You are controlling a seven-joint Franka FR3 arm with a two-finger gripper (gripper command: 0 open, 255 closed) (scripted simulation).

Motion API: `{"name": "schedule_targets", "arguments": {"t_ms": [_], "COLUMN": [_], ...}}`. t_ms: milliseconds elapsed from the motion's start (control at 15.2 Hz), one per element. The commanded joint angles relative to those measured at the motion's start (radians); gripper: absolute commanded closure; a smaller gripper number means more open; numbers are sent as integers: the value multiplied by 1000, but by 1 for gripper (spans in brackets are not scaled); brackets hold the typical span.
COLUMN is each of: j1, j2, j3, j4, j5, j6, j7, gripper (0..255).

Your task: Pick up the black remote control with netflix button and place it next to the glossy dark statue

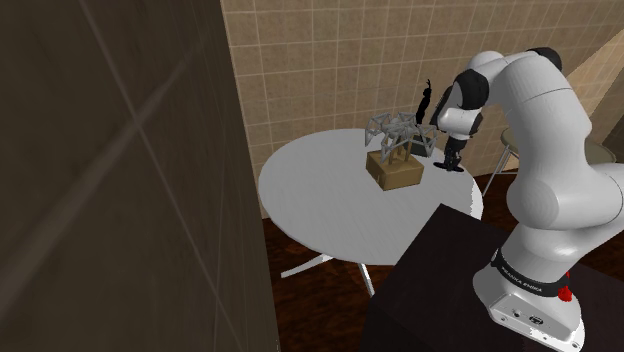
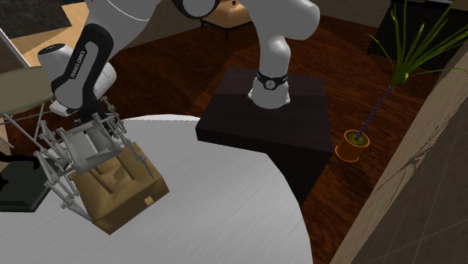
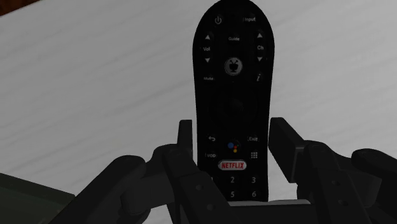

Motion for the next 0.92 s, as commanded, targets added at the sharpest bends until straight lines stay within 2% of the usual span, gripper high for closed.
{"name": "schedule_targets", "arguments": {"t_ms": [0, 132, 198, 528, 858], "j1": [2, 3, 0, 3, 37], "j2": [13, 14, 12, 14, -87], "j3": [7, 7, 6, 6, -38], "j4": [-4, -4, -5, -4, -51], "j5": [0, 0, 0, 1, -34], "j6": [2, 2, 1, 1, -56], "j7": [-4, -4, -8, -4, 12], "gripper": [255, 255, 0, 0, 0]}}
